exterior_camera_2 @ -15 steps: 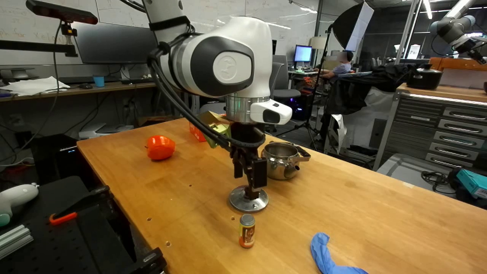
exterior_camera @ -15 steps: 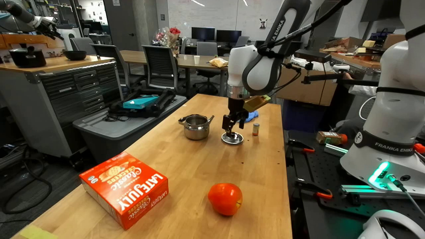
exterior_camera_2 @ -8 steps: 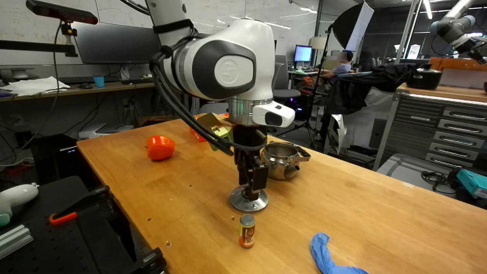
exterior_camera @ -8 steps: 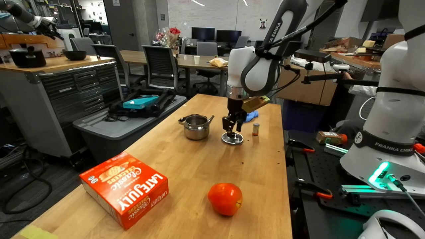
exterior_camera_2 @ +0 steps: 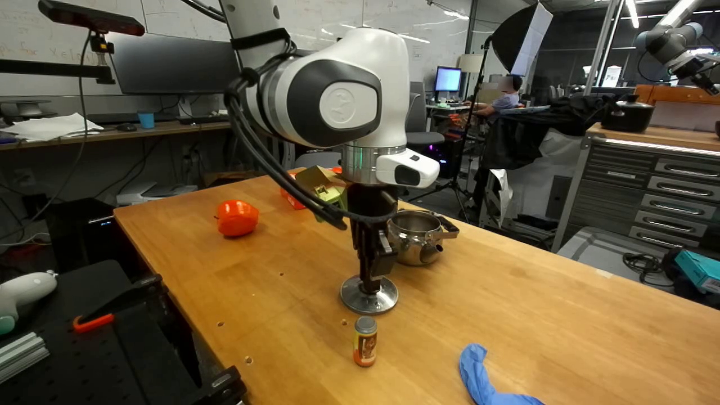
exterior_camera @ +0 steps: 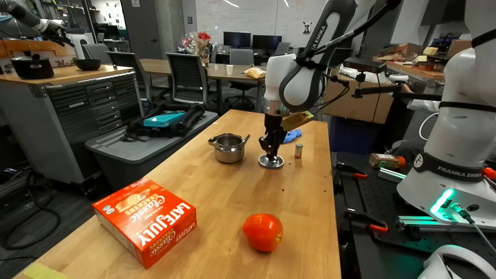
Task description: Put the silver lid on top of the kettle
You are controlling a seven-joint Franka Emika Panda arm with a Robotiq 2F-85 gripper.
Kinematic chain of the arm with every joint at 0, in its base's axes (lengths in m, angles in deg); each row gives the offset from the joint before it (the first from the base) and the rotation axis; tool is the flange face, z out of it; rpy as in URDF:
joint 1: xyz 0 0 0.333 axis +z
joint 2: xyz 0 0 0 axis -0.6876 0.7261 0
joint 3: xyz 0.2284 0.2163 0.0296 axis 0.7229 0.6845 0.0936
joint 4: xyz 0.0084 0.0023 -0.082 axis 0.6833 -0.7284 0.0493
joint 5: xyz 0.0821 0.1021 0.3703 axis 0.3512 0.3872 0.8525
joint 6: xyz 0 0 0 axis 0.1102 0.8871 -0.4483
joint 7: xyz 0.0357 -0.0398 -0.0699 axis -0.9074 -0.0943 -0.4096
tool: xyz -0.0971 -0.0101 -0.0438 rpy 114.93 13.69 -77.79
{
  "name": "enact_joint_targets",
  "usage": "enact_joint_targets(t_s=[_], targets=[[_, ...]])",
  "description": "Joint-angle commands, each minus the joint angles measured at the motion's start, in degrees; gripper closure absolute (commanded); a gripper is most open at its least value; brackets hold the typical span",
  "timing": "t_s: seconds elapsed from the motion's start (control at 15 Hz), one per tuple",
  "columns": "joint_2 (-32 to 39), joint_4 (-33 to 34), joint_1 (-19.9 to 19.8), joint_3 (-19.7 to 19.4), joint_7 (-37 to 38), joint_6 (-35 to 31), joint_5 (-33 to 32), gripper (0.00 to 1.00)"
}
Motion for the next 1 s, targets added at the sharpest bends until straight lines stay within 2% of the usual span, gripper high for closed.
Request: enact_joint_targets(t_s=[0.0,0.67,0.93], targets=[[0.54,0.76,0.36,-0.29,-0.27,-0.55,1.35,0.88],[-1.32,1.5,0.27,1.57,-0.83,1.28,3.87,0.88],[-1.94,2.76,1.43,1.23,0.06,2.83,3.25,0.88]])
